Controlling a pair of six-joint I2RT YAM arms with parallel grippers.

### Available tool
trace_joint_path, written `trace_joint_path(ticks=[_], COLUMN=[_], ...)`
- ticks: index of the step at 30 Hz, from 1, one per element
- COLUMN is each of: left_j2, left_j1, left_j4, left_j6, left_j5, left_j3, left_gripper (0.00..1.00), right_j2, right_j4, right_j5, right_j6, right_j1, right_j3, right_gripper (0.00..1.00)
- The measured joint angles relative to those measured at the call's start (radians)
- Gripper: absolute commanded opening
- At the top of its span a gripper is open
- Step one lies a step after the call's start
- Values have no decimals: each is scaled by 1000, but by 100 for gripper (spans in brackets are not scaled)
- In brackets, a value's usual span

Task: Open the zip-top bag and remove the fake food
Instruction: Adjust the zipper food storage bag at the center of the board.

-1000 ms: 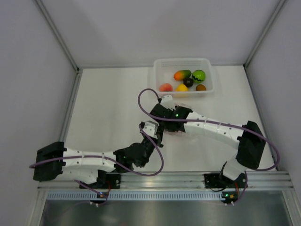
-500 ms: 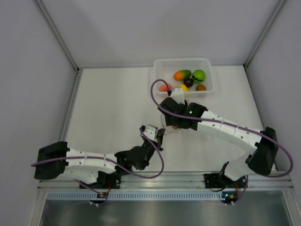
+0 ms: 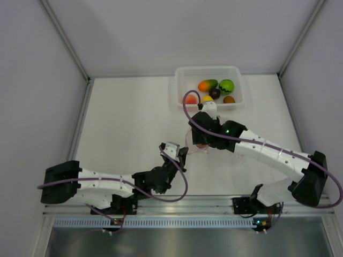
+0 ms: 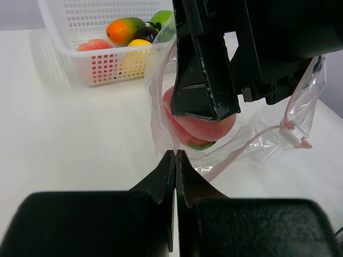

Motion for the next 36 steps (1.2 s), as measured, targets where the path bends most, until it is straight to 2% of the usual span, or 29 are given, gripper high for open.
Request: trace_joint_path(ticks=[14,24,36], left_j2=[68,113,111], left_j1=[0,-24,-34], left_j4=[-2,-5,-28], left_j6=[-13,-40,-62], left_j5=[-9,-48,-112], left_j3=[13,68,79], left_gripper=[0,0,0], right_j2=[-10,-2,121], right_j4=[71,71,58], right_j5=[-62,-23,79], right_j6=[6,46,93], right_j1=[-3,8,84], right_j3=[-8,-5,32], right_gripper=[0,0,0])
